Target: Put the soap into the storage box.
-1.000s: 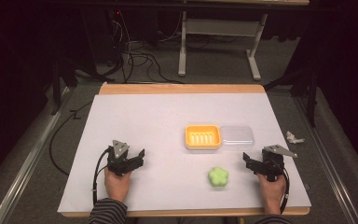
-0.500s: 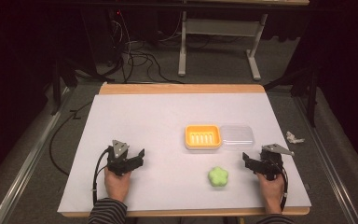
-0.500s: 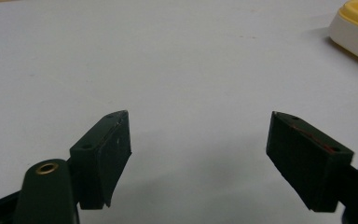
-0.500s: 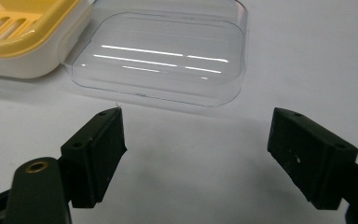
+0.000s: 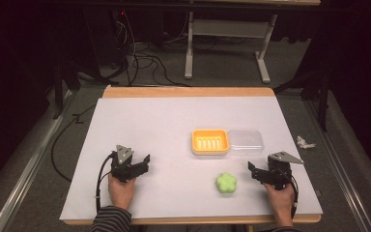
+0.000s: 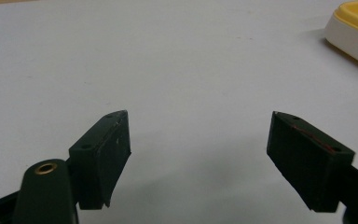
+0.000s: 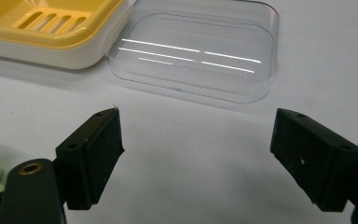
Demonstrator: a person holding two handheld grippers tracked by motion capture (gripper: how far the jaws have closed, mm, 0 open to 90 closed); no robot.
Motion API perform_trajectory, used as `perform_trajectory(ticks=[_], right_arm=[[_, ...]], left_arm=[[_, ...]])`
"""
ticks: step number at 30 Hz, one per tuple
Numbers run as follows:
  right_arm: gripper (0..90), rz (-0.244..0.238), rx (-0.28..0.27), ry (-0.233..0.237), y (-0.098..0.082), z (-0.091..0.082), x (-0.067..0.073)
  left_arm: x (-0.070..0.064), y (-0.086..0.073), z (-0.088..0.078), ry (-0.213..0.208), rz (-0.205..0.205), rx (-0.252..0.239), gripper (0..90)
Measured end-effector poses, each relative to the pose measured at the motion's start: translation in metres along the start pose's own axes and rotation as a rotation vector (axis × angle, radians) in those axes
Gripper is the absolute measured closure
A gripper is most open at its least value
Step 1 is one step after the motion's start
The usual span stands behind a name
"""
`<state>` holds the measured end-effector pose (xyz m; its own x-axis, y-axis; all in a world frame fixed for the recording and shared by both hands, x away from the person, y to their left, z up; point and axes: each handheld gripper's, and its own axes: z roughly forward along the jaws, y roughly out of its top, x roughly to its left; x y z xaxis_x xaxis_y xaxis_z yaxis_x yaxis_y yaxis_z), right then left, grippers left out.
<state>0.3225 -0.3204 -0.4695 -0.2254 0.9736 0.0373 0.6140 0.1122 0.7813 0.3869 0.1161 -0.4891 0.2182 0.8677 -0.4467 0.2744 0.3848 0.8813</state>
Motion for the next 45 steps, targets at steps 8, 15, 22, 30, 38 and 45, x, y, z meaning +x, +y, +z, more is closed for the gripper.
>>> perform_trajectory(ticks=[8,15,22,30,38,45], right_arm=[[17.0,-0.002,-0.047,0.050,0.001,-0.015,0.004],[15.9,-0.021,-0.055,0.082,0.001,-0.023,0.012],[15.8,-0.009,-0.081,0.094,0.000,-0.026,0.018],[16.1,-0.023,-0.095,0.119,-0.005,-0.035,0.028],[16.2,-0.056,-0.057,0.143,-0.008,-0.042,0.043],[19.1,-0.125,-0.025,0.184,-0.012,-0.041,0.058]], left_arm=[[0.000,0.000,0.000,-0.001,0.002,-0.002,21.9],[0.000,0.000,0.000,-0.002,0.002,-0.002,21.9],[0.000,0.000,0.000,-0.003,-0.002,-0.002,21.8],[0.000,0.000,0.001,-0.001,-0.002,0.001,22.0],[0.001,0.000,0.001,0.005,-0.009,0.002,22.2],[0.000,0.000,0.001,0.005,-0.010,0.000,22.2]])
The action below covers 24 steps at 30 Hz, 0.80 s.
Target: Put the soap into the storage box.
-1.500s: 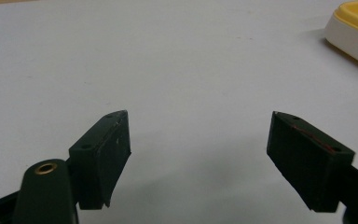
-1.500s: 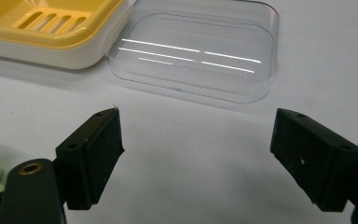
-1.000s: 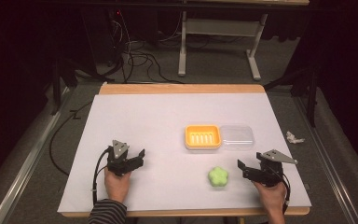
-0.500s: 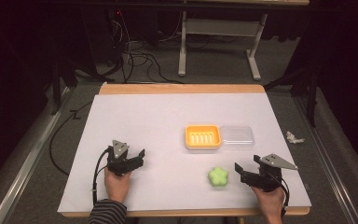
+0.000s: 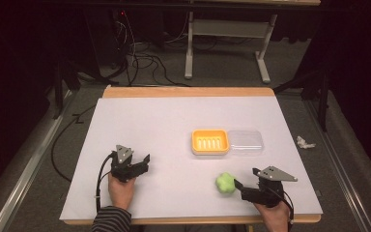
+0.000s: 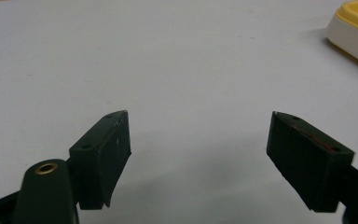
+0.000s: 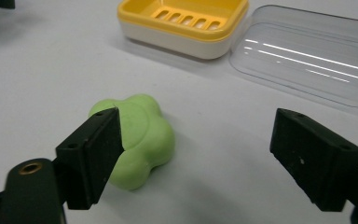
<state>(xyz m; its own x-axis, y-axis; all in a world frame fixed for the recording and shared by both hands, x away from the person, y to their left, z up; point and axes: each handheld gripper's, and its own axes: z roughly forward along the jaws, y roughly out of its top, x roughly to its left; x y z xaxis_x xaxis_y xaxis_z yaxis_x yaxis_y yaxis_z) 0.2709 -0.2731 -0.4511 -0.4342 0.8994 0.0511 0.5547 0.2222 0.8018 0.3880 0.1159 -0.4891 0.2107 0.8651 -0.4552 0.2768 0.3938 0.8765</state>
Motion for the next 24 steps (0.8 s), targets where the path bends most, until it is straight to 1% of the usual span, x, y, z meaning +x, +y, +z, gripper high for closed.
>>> perform_trajectory(ticks=[2,3,4,5,6,7,10,11,15,17,19,24], right_arm=[[19.0,-0.015,0.014,0.012,0.000,0.003,0.006],[19.0,-0.015,0.014,0.012,0.000,0.003,0.006],[18.9,-0.028,0.017,0.016,0.000,0.004,0.007],[18.7,-0.026,0.017,0.017,0.000,0.005,0.009],[18.5,-0.040,0.019,0.021,0.000,0.005,0.014],[18.5,-0.040,0.019,0.021,0.000,0.005,0.014],[18.3,-0.059,0.013,0.034,0.001,0.005,0.020],[18.1,-0.058,0.014,0.038,0.001,0.005,0.022],[17.2,-0.093,0.029,0.041,0.002,0.009,0.027],[16.9,-0.084,0.036,0.042,0.002,0.011,0.030],[16.7,-0.097,0.044,0.037,0.002,0.013,0.032],[15.8,-0.111,0.073,0.050,0.003,0.018,0.035]], left_arm=[[0.000,0.000,0.000,-0.003,0.006,0.003,22.2],[0.000,0.000,0.000,-0.003,0.006,0.003,22.2],[0.000,0.000,-0.001,-0.004,0.009,0.002,22.2],[0.000,0.000,-0.001,-0.005,0.009,-0.001,22.2],[0.000,-0.001,-0.001,-0.005,0.011,0.000,22.2],[0.000,-0.001,0.000,-0.005,0.011,0.000,22.2],[0.000,-0.001,-0.001,-0.005,0.009,-0.001,22.2],[0.000,-0.001,-0.001,-0.004,0.011,-0.002,22.2],[-0.001,-0.001,-0.001,-0.006,0.013,-0.002,22.2],[-0.001,-0.001,-0.001,-0.006,0.013,-0.001,22.1],[-0.001,-0.001,-0.001,-0.006,0.014,-0.001,22.1],[-0.001,-0.001,-0.001,-0.009,0.016,-0.002,22.0]])
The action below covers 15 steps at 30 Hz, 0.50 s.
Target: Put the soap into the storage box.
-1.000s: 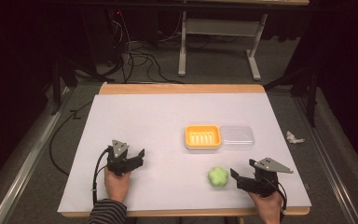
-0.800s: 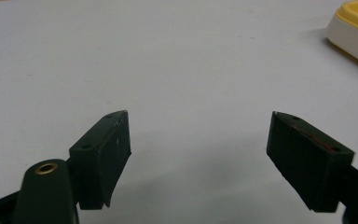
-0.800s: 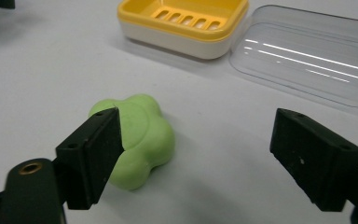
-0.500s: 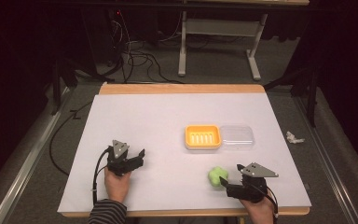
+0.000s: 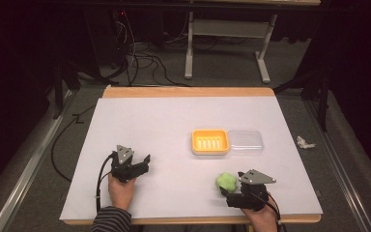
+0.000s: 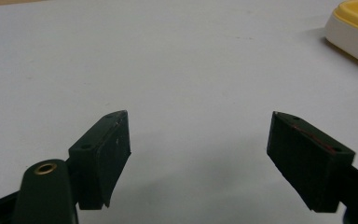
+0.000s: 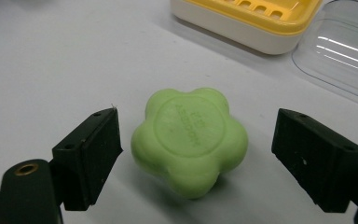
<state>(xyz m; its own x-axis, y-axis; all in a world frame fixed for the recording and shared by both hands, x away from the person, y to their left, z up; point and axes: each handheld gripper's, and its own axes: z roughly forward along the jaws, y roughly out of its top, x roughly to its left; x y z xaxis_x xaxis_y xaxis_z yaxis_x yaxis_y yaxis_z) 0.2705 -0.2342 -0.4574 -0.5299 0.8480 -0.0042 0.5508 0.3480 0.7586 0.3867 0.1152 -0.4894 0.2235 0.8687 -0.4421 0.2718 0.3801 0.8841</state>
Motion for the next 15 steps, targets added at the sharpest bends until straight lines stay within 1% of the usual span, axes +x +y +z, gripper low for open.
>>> perform_trajectory(ticks=[5,6,7,10,13,15], right_arm=[[15.6,-0.003,0.026,0.007,0.001,0.007,0.004],[15.5,-0.007,0.042,0.005,0.001,0.011,0.006],[15.5,-0.007,0.042,0.005,0.001,0.011,0.006],[15.6,-0.001,0.069,-0.004,0.001,0.017,0.006],[16.0,0.008,0.085,-0.015,0.000,0.021,0.006],[17.6,0.023,0.097,-0.026,0.000,0.023,0.006]], left_arm=[[0.000,0.000,0.000,0.000,-0.001,0.000,22.0],[0.000,0.000,0.000,0.000,-0.002,0.000,22.0],[0.000,0.000,0.000,0.000,-0.002,0.000,22.0],[0.000,0.000,0.000,0.000,0.000,0.000,22.0],[0.000,0.000,0.000,0.001,-0.001,0.000,22.0],[0.000,0.000,0.000,0.001,-0.003,0.000,22.0]])
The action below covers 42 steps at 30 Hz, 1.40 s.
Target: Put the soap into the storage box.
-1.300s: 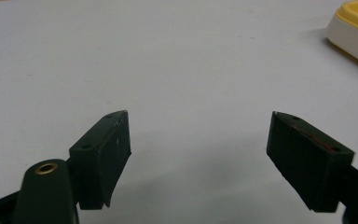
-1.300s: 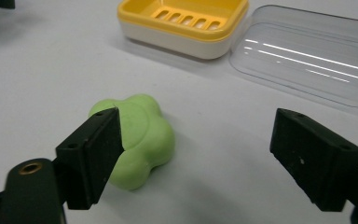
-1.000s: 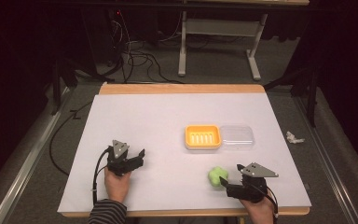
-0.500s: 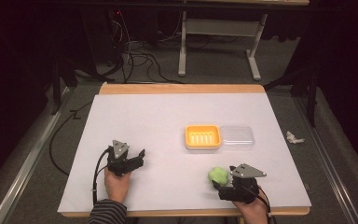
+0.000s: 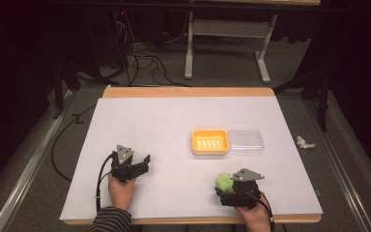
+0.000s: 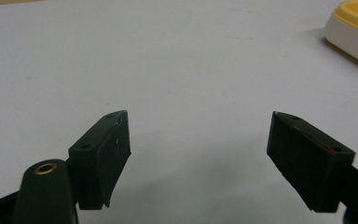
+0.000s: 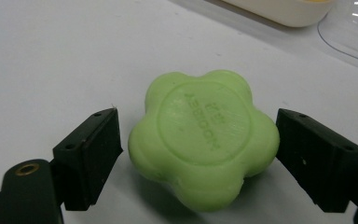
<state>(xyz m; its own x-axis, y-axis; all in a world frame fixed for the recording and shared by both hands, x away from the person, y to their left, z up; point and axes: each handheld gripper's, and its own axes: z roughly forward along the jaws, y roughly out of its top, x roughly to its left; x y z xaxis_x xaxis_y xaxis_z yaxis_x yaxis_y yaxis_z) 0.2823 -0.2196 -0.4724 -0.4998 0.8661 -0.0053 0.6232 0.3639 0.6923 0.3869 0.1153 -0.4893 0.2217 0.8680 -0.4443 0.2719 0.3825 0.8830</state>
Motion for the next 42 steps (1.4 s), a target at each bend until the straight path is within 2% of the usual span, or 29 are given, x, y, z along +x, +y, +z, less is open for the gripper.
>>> perform_trajectory(ticks=[8,10,19,25,30,42], right_arm=[[22.5,0.011,0.039,-0.035,0.0023,0.0068,0.0041],[23.3,0.023,0.041,-0.032,0.0023,0.0077,0.0034],[24.7,0.014,0.052,-0.027,0.0037,0.0071,0.0019],[25.1,0.005,0.025,-0.006,0.0007,0.0067,-0.0006],[25.2,-0.014,0.022,-0.001,0.0011,0.0064,-0.0011],[25.4,-0.051,-0.004,0.006,0.0052,0.0015,0.0045]], left_arm=[[0.0002,0.0001,0.0000,0.000,-0.001,0.000,22.0],[0.0002,0.0001,0.0001,0.000,-0.001,0.000,22.0],[0.0003,0.0001,0.0002,0.002,0.000,0.001,22.0],[0.0003,0.0001,0.0002,0.003,-0.001,0.001,22.0],[0.0003,0.0002,0.0003,0.002,-0.003,0.001,22.1],[0.0003,0.0002,0.0002,0.002,-0.002,0.002,22.0]])
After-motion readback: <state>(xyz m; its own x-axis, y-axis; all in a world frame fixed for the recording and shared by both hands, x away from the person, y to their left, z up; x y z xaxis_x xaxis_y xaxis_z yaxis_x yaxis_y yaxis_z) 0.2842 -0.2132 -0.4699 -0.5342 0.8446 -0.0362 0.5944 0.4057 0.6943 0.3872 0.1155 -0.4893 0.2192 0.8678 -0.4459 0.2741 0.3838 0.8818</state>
